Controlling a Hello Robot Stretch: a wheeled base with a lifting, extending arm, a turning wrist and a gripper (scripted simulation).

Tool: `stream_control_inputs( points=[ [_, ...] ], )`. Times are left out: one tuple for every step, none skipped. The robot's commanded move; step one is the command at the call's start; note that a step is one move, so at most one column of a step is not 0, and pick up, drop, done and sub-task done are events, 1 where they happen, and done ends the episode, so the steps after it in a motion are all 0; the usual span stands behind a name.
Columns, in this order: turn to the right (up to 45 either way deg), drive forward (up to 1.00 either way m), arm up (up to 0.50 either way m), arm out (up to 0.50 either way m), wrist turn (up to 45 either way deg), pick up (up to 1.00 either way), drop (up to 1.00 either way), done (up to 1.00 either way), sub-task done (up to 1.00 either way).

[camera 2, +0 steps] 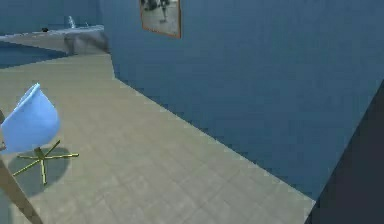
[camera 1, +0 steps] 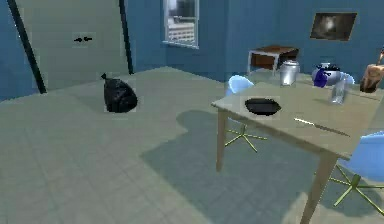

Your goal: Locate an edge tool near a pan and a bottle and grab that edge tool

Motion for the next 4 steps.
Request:
stream_control_inputs(
  points=[
    [45.0, 0.0, 0.0, 0.0, 0.0, 0.0, 0.0, 0.0, 0.0],
    [6.0, 0.0, 0.0, 0.0, 0.0, 0.0, 0.0, 0.0, 0.0],
    [0.0, 0.45, 0.0, 0.0, 0.0, 0.0, 0.0, 0.0, 0.0],
    [0.0, 0.25, 0.0, 0.0, 0.0, 0.0, 0.0, 0.0, 0.0]
  ],
)
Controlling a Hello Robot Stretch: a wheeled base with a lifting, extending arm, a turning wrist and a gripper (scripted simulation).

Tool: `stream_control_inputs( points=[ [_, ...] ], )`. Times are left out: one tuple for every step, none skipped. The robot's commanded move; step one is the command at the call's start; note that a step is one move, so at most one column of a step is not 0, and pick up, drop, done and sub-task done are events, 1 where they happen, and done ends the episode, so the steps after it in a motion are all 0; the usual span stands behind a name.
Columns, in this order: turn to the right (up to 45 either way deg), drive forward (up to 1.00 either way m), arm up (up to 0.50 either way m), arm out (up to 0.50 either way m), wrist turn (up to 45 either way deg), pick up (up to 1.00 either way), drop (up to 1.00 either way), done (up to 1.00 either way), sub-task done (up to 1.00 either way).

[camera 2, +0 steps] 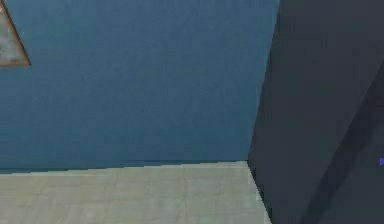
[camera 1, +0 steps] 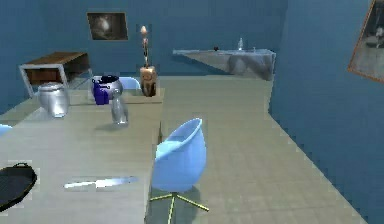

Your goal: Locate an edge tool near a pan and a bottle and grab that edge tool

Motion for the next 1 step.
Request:
stream_control_inputs(
  points=[
    [36.0, 0.0, 0.0, 0.0, 0.0, 0.0, 0.0, 0.0, 0.0]
  ],
)
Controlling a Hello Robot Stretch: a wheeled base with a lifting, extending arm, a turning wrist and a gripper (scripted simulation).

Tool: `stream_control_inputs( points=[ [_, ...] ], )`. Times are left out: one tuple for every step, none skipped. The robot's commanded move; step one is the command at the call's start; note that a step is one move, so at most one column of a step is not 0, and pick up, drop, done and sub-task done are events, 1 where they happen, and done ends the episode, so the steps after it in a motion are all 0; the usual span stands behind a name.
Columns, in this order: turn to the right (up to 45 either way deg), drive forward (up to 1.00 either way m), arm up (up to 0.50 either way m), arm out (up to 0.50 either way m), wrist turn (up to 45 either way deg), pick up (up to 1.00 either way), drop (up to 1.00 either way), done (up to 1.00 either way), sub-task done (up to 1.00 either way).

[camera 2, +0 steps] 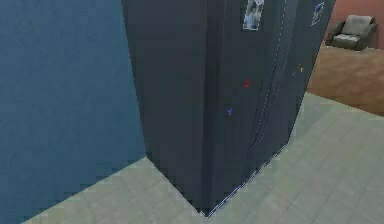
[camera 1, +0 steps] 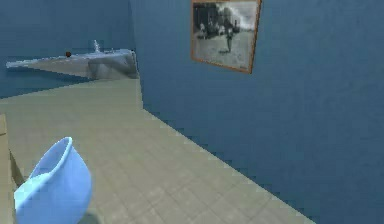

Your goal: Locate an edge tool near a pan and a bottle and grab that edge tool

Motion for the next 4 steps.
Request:
stream_control_inputs(
  points=[
    [0.0, 0.3, 0.0, 0.0, 0.0, 0.0, 0.0, 0.0, 0.0],
    [-45.0, 0.0, 0.0, 0.0, 0.0, 0.0, 0.0, 0.0, 0.0],
    [-45.0, 0.0, 0.0, 0.0, 0.0, 0.0, 0.0, 0.0, 0.0],
    [-45.0, 0.0, 0.0, 0.0, 0.0, 0.0, 0.0, 0.0, 0.0]
  ],
)
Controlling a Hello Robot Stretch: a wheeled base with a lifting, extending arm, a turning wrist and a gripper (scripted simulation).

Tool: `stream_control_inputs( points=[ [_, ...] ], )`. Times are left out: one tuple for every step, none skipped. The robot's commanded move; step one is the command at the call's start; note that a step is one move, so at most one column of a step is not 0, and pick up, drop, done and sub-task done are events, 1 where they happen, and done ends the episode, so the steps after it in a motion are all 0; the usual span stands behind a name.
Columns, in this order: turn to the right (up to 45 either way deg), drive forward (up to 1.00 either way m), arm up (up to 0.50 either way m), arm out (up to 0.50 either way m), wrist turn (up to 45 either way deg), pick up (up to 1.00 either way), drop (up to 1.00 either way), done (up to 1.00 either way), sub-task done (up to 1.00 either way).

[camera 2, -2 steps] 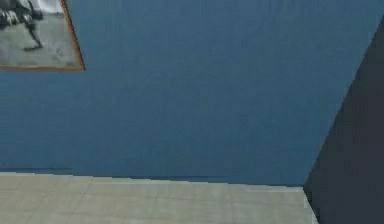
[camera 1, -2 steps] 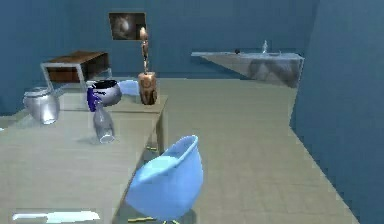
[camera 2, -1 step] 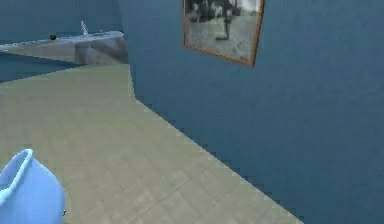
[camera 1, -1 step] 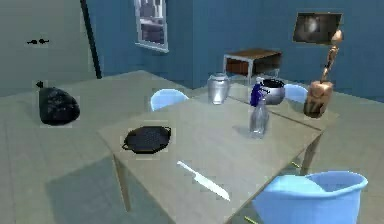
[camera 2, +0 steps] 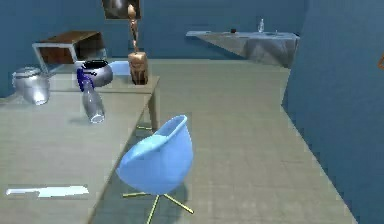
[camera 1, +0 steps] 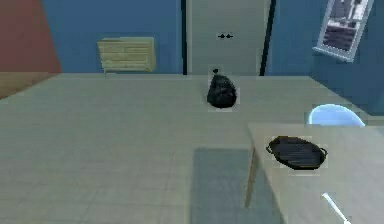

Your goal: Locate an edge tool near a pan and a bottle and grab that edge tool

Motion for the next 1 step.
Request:
stream_control_inputs(
  points=[
    [-39.0, 0.0, 0.0, 0.0, 0.0, 0.0, 0.0, 0.0, 0.0]
  ],
)
